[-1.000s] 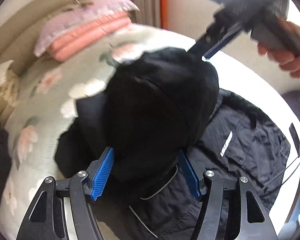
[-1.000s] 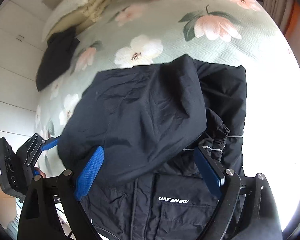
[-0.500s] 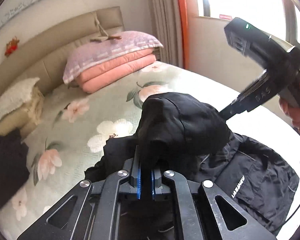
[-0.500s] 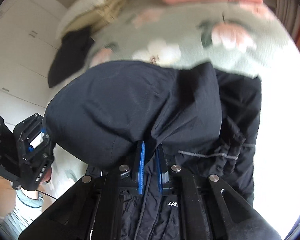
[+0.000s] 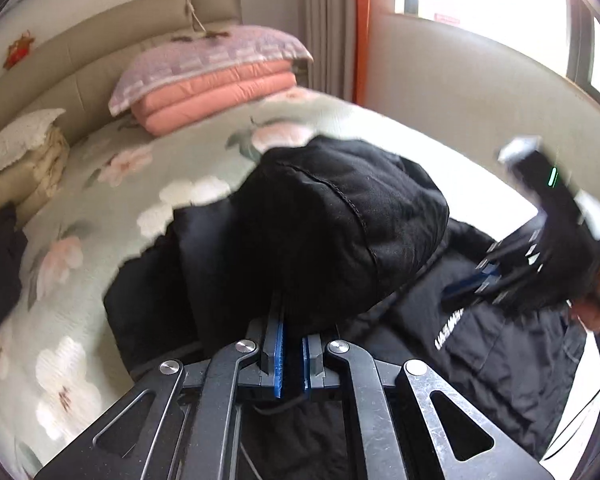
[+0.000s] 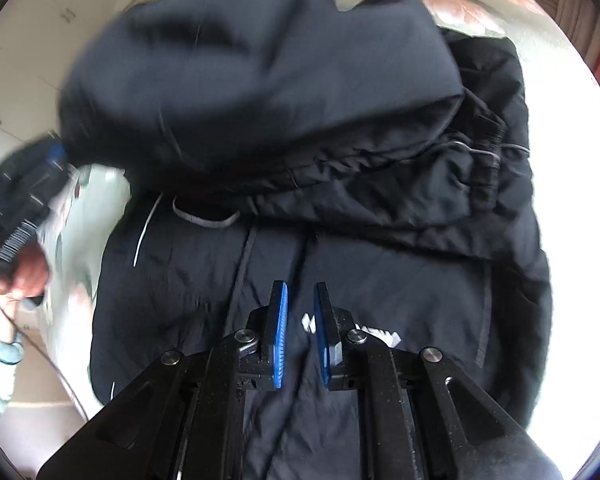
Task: Fold large clothes
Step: 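Fold the hood down over the jacket body with both grippers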
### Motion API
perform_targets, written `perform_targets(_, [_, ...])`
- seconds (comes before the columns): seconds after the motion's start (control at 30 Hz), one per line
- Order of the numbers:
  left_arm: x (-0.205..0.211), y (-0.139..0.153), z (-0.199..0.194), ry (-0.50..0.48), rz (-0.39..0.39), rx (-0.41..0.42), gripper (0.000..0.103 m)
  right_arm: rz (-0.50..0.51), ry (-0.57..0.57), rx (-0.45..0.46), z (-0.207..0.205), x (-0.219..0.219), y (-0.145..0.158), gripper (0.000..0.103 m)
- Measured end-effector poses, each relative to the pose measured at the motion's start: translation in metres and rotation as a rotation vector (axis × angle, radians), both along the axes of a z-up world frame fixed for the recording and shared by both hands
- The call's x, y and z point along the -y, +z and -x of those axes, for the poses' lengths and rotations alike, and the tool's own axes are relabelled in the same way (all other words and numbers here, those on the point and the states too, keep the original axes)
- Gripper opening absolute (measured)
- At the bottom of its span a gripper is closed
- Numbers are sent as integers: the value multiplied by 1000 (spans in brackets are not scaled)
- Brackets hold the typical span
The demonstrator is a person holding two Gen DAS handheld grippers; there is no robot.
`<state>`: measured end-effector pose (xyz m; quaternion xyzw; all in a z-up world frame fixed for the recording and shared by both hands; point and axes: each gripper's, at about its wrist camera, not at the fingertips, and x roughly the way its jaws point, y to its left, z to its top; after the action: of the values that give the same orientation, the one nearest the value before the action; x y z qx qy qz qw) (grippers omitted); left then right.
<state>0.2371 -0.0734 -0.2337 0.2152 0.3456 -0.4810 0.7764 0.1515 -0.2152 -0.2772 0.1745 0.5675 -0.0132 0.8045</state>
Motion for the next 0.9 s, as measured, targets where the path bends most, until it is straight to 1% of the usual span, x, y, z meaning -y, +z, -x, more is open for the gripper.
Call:
perform_targets(0.1, [2,10,-9,7,14,9,7,-41,-23,64,-20,-2,-3,17])
perform_targets(0.13, [1,12,-10,8,19,7,7,-61,-34,110,-26,-1,1,17])
perform_targets(0.17, [1,14,-13,11,27,2,7,-60,-53,135,-34,0,2,17])
perform_targets(0.27, [-1,12,-17,14,51,-26,7,-103,-153,174,-59,20,-7,17])
perform_targets(0.33, [-1,6,-15,9,38,-26,7,-116,-221,204,-66,35,-8,17])
perform_targets(0.4, [-1,-7,-7,-13,8,-38,7,-105,-234,180,-64,44,-7,18])
perform_targets(0.43, [-1,-12,-3,-23,-3,-42,7,-79,-221,165,-54,46,-3,18])
perform_targets(0.47, [-1,-18,2,-33,-15,-43,7,-58,-208,148,-47,47,0,20])
perform_targets(0.57, [-3,-39,17,-56,-51,-54,7,2,-167,55,-16,52,12,23])
perform_targets(0.63, [-2,-50,29,-65,-76,-36,6,43,-143,3,-3,54,25,24])
perform_targets(0.7, [5,-63,44,-86,-130,15,6,71,-124,-11,1,53,47,27])
perform_targets(0.77, [8,-71,53,-96,-165,42,7,88,-92,33,-7,47,82,30])
perform_targets(0.8, [9,-72,55,-97,-172,46,7,113,-79,57,-15,42,100,43])
perform_targets(0.83, [9,-73,56,-98,-180,49,7,119,-66,84,-22,39,115,53])
perform_targets(0.87, [10,-74,56,-99,-191,54,7,101,-45,112,-30,38,126,68])
perform_targets(0.9, [10,-73,57,-100,-192,52,7,84,-27,132,-52,34,131,71])
